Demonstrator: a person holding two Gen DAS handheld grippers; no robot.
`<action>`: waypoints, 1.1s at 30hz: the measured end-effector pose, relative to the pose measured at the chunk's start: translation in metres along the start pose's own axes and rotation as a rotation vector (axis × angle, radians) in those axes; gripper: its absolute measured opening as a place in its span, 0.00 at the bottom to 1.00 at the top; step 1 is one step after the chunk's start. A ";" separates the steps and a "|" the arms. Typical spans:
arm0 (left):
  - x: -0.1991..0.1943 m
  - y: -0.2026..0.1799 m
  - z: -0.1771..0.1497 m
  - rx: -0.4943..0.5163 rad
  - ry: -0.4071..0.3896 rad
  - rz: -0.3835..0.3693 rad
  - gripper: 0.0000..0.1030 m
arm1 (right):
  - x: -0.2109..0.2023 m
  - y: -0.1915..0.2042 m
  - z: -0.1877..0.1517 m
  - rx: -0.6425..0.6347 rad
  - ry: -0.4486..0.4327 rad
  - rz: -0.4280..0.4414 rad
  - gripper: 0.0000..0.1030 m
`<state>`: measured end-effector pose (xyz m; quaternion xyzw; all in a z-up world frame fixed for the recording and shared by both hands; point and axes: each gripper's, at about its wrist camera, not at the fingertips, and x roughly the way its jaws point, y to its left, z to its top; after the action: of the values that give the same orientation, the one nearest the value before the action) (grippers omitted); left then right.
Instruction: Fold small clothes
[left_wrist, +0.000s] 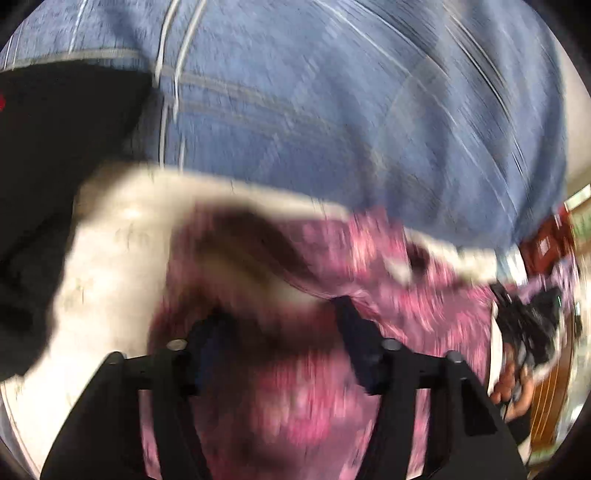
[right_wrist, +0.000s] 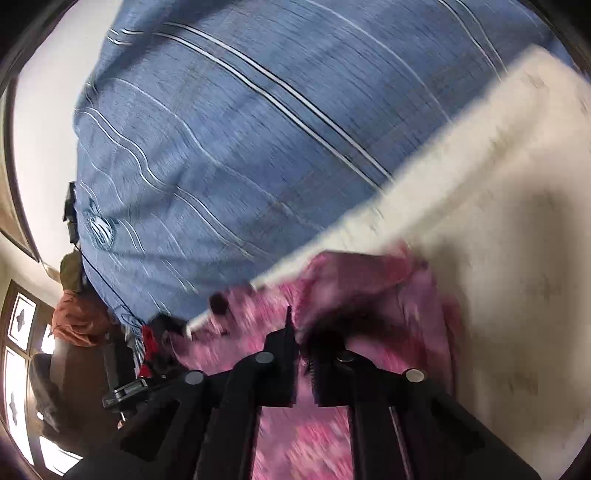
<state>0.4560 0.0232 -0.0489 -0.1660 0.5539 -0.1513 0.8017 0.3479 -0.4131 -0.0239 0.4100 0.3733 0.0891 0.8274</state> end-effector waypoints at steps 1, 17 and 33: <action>0.005 0.007 0.011 -0.043 -0.019 0.020 0.43 | 0.002 0.001 0.007 0.014 -0.025 0.000 0.04; -0.037 0.097 -0.048 -0.189 0.097 -0.092 0.74 | -0.059 -0.059 -0.032 0.103 -0.028 -0.129 0.57; -0.091 0.074 -0.105 -0.271 0.013 -0.055 0.21 | -0.083 -0.027 -0.072 -0.045 -0.021 -0.241 0.24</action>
<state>0.3305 0.1185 -0.0399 -0.2867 0.5697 -0.0981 0.7639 0.2355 -0.4241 -0.0264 0.3444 0.4090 -0.0070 0.8450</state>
